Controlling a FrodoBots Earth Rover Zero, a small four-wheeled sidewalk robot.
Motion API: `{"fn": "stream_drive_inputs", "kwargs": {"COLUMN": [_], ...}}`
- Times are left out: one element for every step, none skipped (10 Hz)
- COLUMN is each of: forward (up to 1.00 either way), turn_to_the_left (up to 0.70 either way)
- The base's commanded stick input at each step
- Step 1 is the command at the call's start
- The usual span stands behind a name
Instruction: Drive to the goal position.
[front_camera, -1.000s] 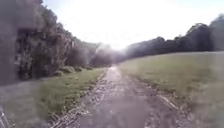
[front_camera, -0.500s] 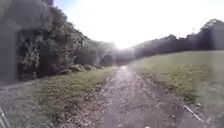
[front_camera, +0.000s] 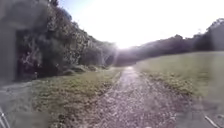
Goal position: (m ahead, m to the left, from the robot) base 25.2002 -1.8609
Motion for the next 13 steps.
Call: {"fn": "stream_drive_inputs", "kwargs": {"forward": [0.50, 0.50, 0.50, 0.50, 0.50, 0.50, 0.50, 0.50, 0.50, 0.50, 0.50, 0.50, 0.50], "turn_to_the_left": [0.00, 0.00, 0.00, 0.00, 0.00, 0.00, 0.00, 0.00, 0.00, 0.00, 0.00, 0.00, 0.00]}}
